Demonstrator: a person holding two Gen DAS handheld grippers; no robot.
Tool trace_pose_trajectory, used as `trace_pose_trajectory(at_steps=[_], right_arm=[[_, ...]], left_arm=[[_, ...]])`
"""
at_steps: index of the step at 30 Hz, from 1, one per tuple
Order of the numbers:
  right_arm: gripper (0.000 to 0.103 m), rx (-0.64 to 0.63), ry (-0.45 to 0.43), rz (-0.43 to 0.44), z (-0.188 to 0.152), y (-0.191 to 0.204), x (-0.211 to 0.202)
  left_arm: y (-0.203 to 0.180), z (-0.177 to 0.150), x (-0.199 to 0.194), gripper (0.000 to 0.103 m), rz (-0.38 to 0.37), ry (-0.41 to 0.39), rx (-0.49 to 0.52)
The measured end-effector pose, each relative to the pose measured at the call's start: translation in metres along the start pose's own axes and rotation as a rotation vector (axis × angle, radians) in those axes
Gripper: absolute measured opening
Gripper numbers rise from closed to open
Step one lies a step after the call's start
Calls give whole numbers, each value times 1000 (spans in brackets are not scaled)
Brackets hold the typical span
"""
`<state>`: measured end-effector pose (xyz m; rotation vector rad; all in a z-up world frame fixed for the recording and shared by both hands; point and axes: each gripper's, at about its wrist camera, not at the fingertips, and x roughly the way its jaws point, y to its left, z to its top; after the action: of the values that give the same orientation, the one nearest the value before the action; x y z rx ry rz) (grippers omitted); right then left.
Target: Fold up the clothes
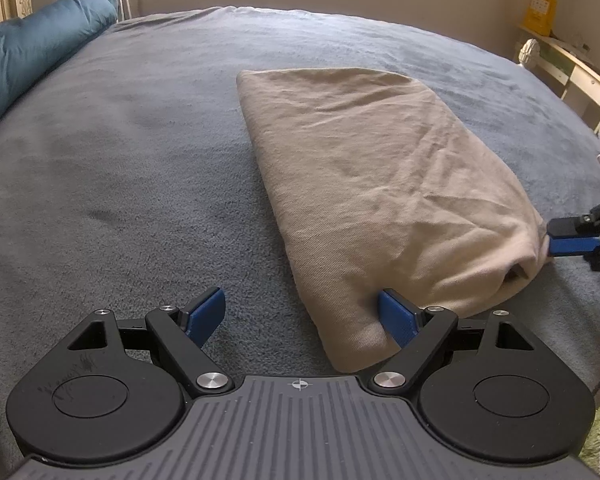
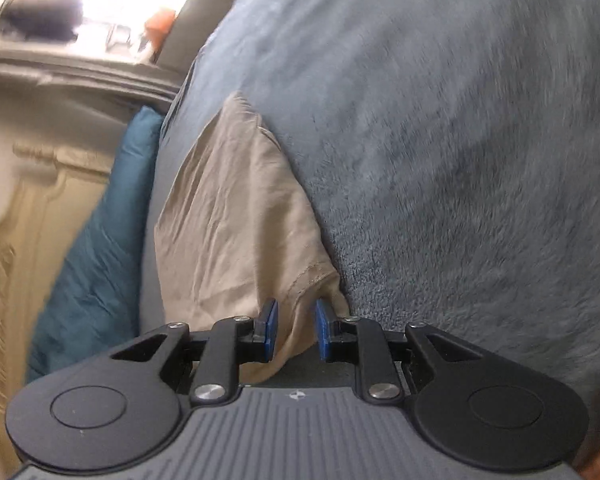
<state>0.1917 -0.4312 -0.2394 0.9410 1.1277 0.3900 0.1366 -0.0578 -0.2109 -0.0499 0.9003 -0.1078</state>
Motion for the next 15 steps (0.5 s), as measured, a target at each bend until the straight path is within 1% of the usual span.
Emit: trace_pose_trajectory(at_steps=[3,4,5,6,7,8,9,11,12,13,14,15], right_arm=[[19,76,13,59,3,-15,10],[17,82,4,102,2,-19,11],[11,85,-5,158,2,-24,10],[9,83,-19,252,0,-29,7],[2,94,-37,354,-2,-38,5],[2,104,-55,456,-4,-46,3],[2,113,-66,524,-6,-54,3],[1,122,-54,468,-5,-70,11],[0,124,-38,392,-4,-75,15],[0,115,-23,343,-4,-79,17],[0,74,-27,330,-5,-76,14],[0,-12,-35,273,-7,-65,10]], left_arm=[[1,0,0,85,-1,0,-3],[1,0,0,85,-1,-1,-5],[2,0,0,85,-5,0,-12],[3,0,0,86,-10,1,-20],[4,0,0,86,-15,1,-28],[5,-1,1,86,-25,4,-41],[6,-1,1,86,-31,7,-52],[6,-1,3,86,-38,19,-59],[6,-1,4,86,-38,20,-59],[6,-1,4,86,-37,21,-58],[5,-1,4,86,-37,22,-57],[5,-1,4,86,-36,22,-54]])
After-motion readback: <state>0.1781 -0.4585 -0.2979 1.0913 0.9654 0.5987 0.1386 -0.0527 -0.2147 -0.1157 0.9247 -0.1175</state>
